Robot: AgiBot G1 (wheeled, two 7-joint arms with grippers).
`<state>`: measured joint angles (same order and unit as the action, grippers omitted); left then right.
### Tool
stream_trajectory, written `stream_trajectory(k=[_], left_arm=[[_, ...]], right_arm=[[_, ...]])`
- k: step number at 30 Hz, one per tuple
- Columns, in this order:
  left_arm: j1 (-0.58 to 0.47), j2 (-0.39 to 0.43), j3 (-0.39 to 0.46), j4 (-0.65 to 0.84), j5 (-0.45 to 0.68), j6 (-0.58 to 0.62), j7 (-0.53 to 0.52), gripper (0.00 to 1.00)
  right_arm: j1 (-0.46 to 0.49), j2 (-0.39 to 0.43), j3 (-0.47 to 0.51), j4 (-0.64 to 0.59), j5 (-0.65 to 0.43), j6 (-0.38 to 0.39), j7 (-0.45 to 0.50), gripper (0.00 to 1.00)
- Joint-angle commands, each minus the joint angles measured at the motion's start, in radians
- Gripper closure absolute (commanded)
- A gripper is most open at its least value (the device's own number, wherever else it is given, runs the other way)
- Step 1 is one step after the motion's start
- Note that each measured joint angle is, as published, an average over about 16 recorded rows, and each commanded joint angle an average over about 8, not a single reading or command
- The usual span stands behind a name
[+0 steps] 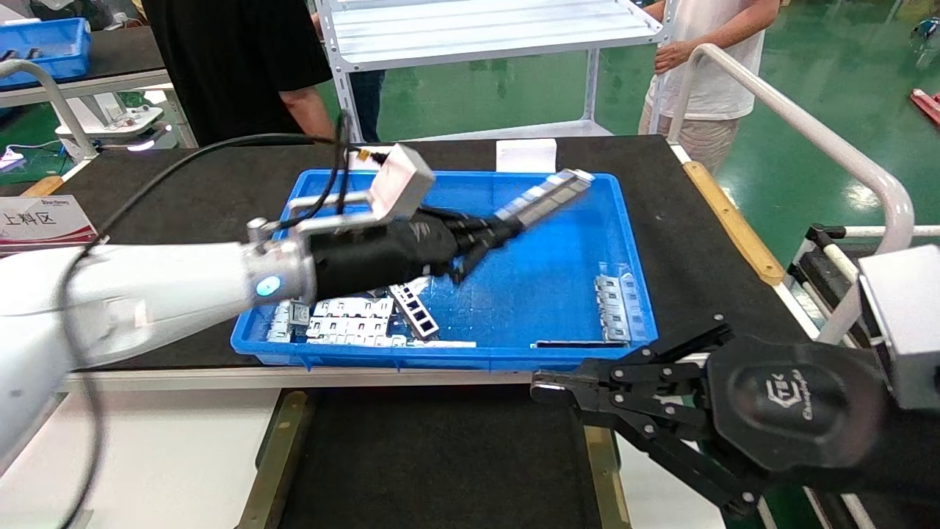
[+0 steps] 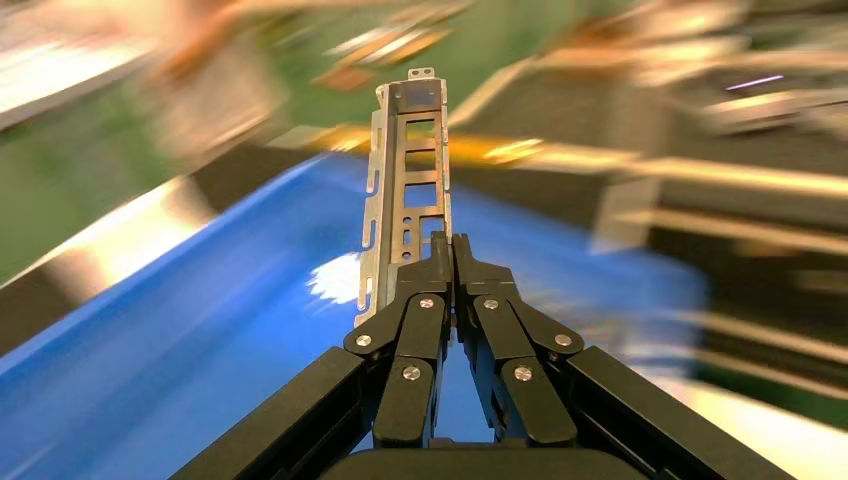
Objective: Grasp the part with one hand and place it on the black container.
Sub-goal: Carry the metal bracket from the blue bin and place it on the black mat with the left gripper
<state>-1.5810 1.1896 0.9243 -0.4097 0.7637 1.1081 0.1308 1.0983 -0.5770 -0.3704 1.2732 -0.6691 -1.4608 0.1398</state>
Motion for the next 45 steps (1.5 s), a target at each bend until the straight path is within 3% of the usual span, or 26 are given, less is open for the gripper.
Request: stream_trajectory(k=[1,5,9,18,25,31,38,45], left_arm=[[0.006,-0.042,-0.013,-0.023,-0.031,0.141,0.024,1.00],[0.023,-0.103,-0.008,-0.056,-0.043,0.281,0.022,1.00],[0.061,-0.170,0.002,-0.121,-0.043,0.347,0.000,1.00],[0.246,-0.364,0.024,-0.378,-0.048,0.292,-0.091,1.00],[0.429,-0.491,0.048,-0.620,-0.034,0.075,-0.173,1.00],[0.577,-0.540,0.073,-0.781,-0.006,-0.189,-0.232,1.00],[0.724,-0.515,0.083,-0.903,-0.050,-0.541,-0.363,1.00],[0.797,-0.435,0.102,-0.937,-0.091,-0.790,-0.461,1.00]], right_arm=[[0.000,0.000,0.000,0.000,0.000,0.000,0.000,1.00],[0.000,0.000,0.000,0.000,0.000,0.000,0.000,1.00],[0.000,0.000,0.000,0.000,0.000,0.000,0.000,1.00],[0.000,0.000,0.000,0.000,0.000,0.000,0.000,1.00],[0.000,0.000,0.000,0.000,0.000,0.000,0.000,1.00],[0.000,0.000,0.000,0.000,0.000,0.000,0.000,1.00],[0.000,0.000,0.000,0.000,0.000,0.000,0.000,1.00],[0.000,0.000,-0.001,0.000,0.000,0.000,0.000,1.00]])
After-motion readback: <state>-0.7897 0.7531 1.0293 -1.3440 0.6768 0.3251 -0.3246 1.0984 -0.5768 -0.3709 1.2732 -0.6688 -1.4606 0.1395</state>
